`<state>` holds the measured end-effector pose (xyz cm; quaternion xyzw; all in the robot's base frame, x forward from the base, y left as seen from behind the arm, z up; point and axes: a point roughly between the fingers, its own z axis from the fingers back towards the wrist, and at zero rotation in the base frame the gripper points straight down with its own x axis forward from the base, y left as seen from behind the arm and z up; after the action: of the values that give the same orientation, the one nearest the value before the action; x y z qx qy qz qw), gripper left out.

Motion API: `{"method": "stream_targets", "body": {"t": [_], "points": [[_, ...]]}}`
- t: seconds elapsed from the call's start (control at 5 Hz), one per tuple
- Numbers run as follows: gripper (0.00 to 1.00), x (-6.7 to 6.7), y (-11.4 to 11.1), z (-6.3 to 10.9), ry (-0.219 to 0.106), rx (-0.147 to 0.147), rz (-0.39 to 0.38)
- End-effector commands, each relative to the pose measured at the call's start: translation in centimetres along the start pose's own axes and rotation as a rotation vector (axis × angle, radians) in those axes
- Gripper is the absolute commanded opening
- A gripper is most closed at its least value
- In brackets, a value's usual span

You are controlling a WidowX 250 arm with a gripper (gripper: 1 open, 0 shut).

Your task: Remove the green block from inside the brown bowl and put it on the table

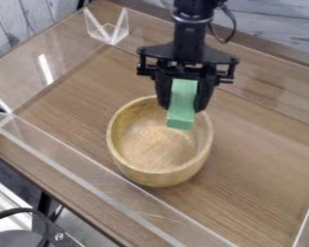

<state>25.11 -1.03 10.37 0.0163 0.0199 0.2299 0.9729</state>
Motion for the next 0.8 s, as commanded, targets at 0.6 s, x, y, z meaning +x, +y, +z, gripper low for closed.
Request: {"method": "stream_targets", "body": {"t": [0.6], "points": [[0.0,2.7,7.6,0.8,-0.049,-0.063,0.155]]}}
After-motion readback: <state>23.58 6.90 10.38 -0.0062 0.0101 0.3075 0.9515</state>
